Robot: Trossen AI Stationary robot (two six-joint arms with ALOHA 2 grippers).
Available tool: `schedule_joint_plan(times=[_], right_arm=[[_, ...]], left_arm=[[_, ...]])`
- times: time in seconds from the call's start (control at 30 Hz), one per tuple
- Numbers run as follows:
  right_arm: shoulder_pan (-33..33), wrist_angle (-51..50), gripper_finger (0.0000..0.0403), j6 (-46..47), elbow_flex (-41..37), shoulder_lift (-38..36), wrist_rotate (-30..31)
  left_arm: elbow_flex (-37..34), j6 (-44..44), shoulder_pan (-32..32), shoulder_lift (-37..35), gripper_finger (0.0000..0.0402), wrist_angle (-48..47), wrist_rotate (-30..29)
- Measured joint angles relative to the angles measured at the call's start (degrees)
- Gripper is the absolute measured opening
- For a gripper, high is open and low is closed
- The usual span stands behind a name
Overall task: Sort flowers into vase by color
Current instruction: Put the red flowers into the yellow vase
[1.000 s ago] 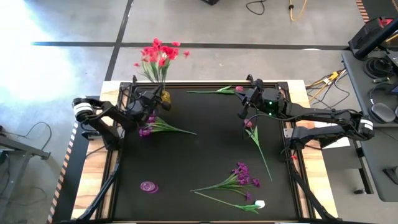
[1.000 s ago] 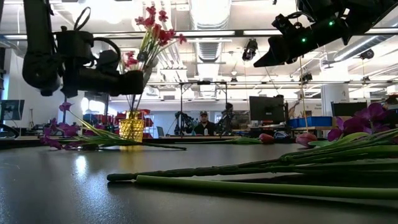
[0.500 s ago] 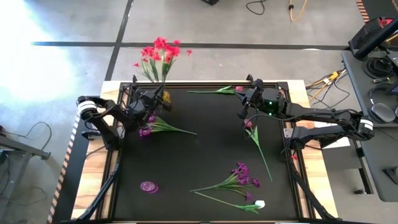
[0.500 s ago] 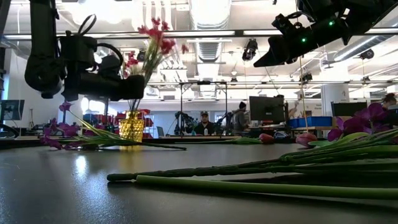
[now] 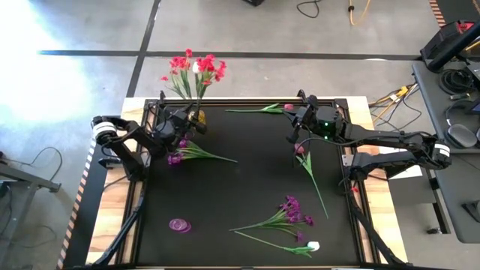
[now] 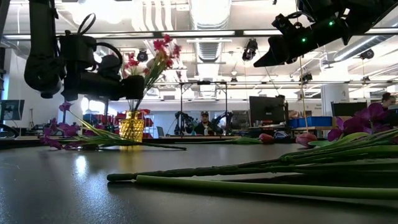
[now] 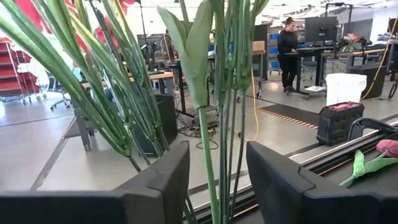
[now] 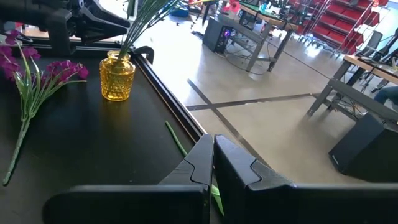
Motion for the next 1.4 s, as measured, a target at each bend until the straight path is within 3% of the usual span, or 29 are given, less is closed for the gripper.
schedule_joint_plan(times=[0.4, 0.53, 0.63, 0.87, 1.1, 1.23, 1.4], right_arm=[[0.00, 0.02, 0.0009, 0.00, 0.00, 0.00, -0.02], [0.00, 0.04, 0.0009, 0.03, 0.00, 0.00, -0.02], [0.00, 0.07, 0.0009, 0.07, 0.00, 0.00, -0.02], [0.00, 0.11, 0.0009, 0.11, 0.00, 0.00, -0.01], [0.00, -0.05, 0.0009, 0.00, 0.00, 0.00, -0.02], [0.00, -0.07, 0.0009, -0.01, 0.00, 0.00, -0.02], [0.00, -0.09, 0.0009, -0.02, 0.00, 0.00, -0.13]], left_arm=[[-0.24, 4.47, -2.88, -2.31, 0.0139, 0.00, -0.07], [1.67, 8.21, -4.15, -3.04, 0.0139, -0.46, -4.51], [5.09, 11.35, -5.03, -3.07, 0.0139, -5.39, -8.79], [17.27, 14.23, -7.34, -3.23, 0.0139, -26.72, -17.41], [23.68, 19.86, -8.94, -3.34, 0.0137, -32.58, -24.55], [23.91, 20.66, -9.42, -3.34, 0.0113, -32.65, -27.28], [22.74, 20.67, -10.34, -3.59, 0.0029, -32.65, -30.07]])
